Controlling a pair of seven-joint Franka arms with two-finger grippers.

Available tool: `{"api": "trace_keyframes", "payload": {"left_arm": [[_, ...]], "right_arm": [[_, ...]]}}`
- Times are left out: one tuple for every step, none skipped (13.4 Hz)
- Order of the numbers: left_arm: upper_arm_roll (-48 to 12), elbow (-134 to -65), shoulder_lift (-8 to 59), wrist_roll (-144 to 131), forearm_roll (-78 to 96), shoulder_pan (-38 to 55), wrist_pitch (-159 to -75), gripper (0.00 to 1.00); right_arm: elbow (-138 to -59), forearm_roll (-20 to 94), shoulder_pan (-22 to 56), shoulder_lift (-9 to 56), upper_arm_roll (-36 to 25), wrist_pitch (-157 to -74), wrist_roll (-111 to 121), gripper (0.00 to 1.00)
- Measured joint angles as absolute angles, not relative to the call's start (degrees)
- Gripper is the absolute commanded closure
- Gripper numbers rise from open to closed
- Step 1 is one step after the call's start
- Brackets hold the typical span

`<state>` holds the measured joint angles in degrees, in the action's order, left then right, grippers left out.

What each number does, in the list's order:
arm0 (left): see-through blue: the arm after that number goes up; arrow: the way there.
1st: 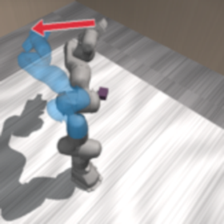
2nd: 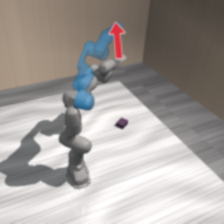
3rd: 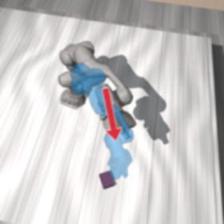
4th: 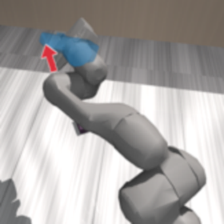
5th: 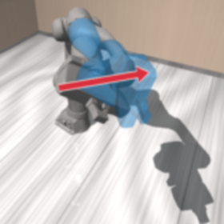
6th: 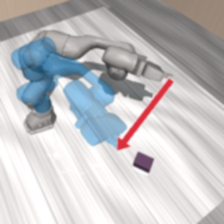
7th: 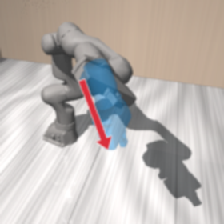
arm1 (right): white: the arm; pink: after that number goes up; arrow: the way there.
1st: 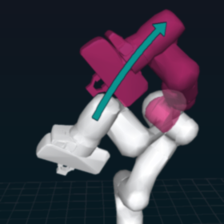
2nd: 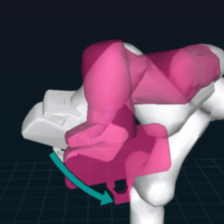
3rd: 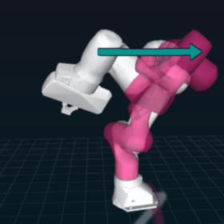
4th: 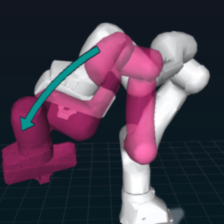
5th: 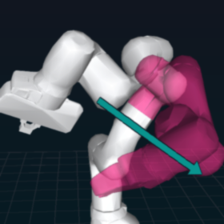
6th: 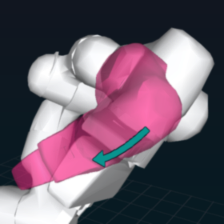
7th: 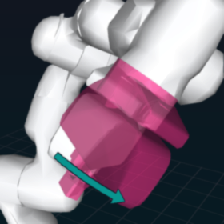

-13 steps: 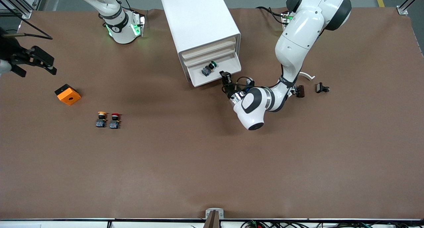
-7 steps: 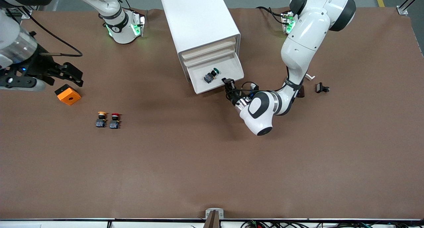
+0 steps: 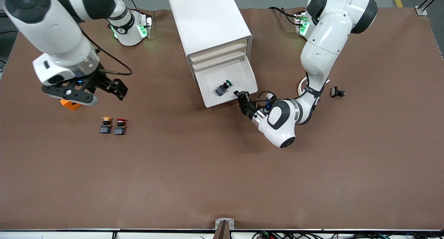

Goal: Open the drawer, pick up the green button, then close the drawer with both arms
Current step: 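Reach the right gripper into the open drawer toward the green button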

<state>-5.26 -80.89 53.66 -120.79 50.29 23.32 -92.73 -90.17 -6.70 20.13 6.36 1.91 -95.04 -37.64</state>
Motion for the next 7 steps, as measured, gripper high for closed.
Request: {"api": "trace_keyframes", "payload": {"left_arm": [[-4.94,-80.45,53.68,-120.39,50.25,23.34,-93.64,0.0],[-4.68,-79.65,53.69,-120.08,50.25,23.26,-94.12,0.0],[-4.51,-78.5,53.68,-119.94,50.25,23.02,-94.26,0.0],[-4.34,-77.15,53.65,-119.94,50.22,22.66,-94.26,0.0],[-3.91,-75.82,53.58,-119.94,50.16,22.23,-94.29,0.0],[-2.77,-74.55,53.46,-119.94,50.09,21.86,-94.29,0.0],[-1.1,-73.39,53.34,-119.84,49.35,21.6,-94.28,0.0]], "right_arm": [[-90.17,-6.7,21.96,7.13,1.92,-95.04,-41.8,0.0],[-90.15,-6.7,24.07,7.9,1.92,-95.05,-46.73,0.0],[-90.14,-6.7,26.42,8.78,1.95,-95.11,-52.23,0.0],[-90.11,-6.7,28.93,9.8,1.98,-95.16,-58.2,0.0],[-90.07,-6.7,31.39,11.04,2.02,-95.24,-64.26,0.0],[-90.04,-6.69,33.72,12.48,2.05,-95.71,-69.9,0.0],[-89.93,-6.68,35.77,13.99,2.07,-97.02,-74.74,0.0]]}}
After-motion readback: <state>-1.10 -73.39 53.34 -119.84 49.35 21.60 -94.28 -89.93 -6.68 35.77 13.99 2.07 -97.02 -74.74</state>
